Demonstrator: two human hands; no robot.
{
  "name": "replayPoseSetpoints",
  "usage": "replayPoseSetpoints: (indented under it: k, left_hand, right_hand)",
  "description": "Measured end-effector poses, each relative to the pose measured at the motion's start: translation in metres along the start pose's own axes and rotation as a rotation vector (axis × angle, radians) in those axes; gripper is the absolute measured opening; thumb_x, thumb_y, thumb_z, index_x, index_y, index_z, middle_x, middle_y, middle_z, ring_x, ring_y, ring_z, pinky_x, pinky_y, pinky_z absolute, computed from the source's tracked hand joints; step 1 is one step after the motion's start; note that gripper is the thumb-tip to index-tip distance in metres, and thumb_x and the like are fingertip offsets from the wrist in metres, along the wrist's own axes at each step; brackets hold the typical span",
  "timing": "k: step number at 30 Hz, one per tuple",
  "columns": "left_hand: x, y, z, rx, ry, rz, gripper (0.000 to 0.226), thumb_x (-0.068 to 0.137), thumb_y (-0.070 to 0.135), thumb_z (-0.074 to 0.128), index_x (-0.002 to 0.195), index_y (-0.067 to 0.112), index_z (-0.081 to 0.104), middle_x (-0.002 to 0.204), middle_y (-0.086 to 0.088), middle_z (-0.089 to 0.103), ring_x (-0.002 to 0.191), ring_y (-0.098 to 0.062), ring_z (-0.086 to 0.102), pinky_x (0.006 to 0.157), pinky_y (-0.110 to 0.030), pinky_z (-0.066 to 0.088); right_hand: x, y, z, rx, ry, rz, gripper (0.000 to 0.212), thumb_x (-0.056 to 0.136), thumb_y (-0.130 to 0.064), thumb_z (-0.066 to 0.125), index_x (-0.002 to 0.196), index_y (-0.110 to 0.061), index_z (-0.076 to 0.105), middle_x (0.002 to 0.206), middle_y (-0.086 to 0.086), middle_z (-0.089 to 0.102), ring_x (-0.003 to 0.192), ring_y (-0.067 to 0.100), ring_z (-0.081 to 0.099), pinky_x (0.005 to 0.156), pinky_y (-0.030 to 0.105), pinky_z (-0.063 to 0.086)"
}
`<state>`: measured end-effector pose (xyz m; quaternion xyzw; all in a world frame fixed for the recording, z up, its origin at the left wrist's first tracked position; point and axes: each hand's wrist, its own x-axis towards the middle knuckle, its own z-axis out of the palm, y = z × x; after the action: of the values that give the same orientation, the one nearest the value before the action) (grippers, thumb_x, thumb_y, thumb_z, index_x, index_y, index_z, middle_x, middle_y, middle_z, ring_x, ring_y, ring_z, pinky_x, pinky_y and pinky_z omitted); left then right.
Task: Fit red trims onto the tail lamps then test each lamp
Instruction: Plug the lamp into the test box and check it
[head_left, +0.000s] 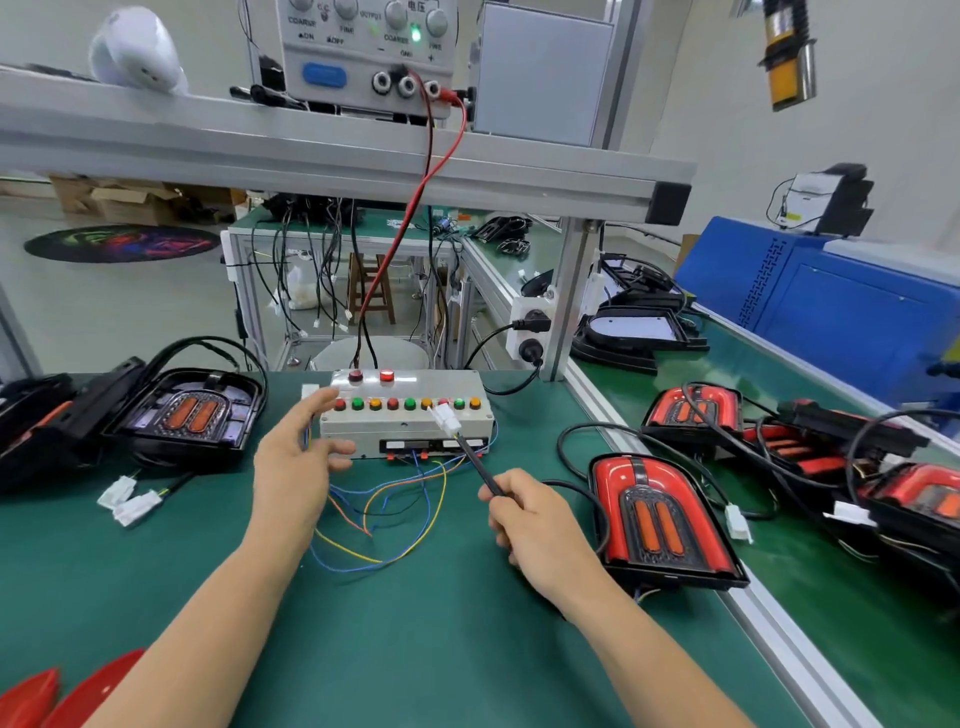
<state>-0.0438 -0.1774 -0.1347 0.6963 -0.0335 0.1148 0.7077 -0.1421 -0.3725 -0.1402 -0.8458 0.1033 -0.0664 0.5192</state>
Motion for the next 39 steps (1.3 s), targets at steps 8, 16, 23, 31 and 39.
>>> replayPoseSetpoints:
  k: [8, 16, 23, 31, 39]
  left_hand:
    - [-0.027, -0.012, 0.009, 0.841, -0.336, 0.609, 0.103, 0.064, -0.019, 0.044, 0.149, 0.033, 0.020, 0.111, 0.034, 0.055, 0.069, -0.008, 0.056, 0.062, -0.018, 0.045]
    - [-0.037, -0.025, 0.013, 1.000, -0.399, 0.830, 0.051, 0.051, -0.003, 0.045, 0.080, 0.028, 0.073, 0.066, 0.014, 0.063, 0.059, -0.015, 0.061, 0.052, -0.018, 0.044]
    - [-0.042, -0.026, 0.014, 0.837, -0.335, 0.400, 0.034, 0.072, 0.039, 0.039, 0.086, 0.033, 0.069, 0.068, 0.016, 0.059, 0.068, -0.003, 0.052, 0.059, -0.014, 0.033]
    - [-0.031, -0.023, 0.004, 0.369, -0.354, 0.097, 0.020, 0.094, 0.022, 0.057, 0.085, 0.036, 0.070, 0.059, 0.019, 0.057, 0.055, 0.000, 0.046, 0.060, -0.018, 0.038]
    - [-0.023, -0.016, -0.002, 0.231, -0.272, 0.001, 0.031, 0.092, 0.012, 0.058, 0.064, 0.023, 0.068, 0.051, 0.012, 0.047, 0.047, -0.006, 0.031, 0.051, -0.018, 0.030]
  right_hand:
    - [-0.007, -0.009, -0.007, 0.058, 0.162, -0.200, 0.020, 0.098, -0.021, 0.047, 0.094, -0.040, 0.054, 0.053, -0.011, 0.039, 0.051, 0.004, 0.034, 0.052, 0.021, 0.029]
    - [-0.006, -0.017, -0.010, -0.050, 0.180, -0.189, 0.022, 0.098, -0.009, 0.043, 0.096, -0.023, 0.061, 0.064, -0.008, 0.047, 0.056, 0.008, 0.039, 0.058, 0.033, 0.037]
    - [-0.010, -0.025, -0.010, -0.216, 0.199, -0.261, 0.034, 0.100, -0.027, 0.046, 0.130, -0.042, 0.052, 0.049, -0.011, 0.047, 0.052, 0.009, 0.038, 0.061, 0.032, 0.035]
    - [-0.008, -0.037, -0.016, -0.309, 0.229, -0.299, 0.029, 0.099, -0.012, 0.040, 0.122, -0.020, 0.056, 0.078, -0.008, 0.051, 0.071, 0.016, 0.043, 0.068, 0.032, 0.037]
    - [0.004, -0.059, -0.013, -0.444, 0.136, -0.311, 0.033, 0.100, -0.037, 0.047, 0.131, -0.045, 0.054, 0.074, -0.010, 0.053, 0.074, 0.021, 0.044, 0.073, 0.034, 0.042]
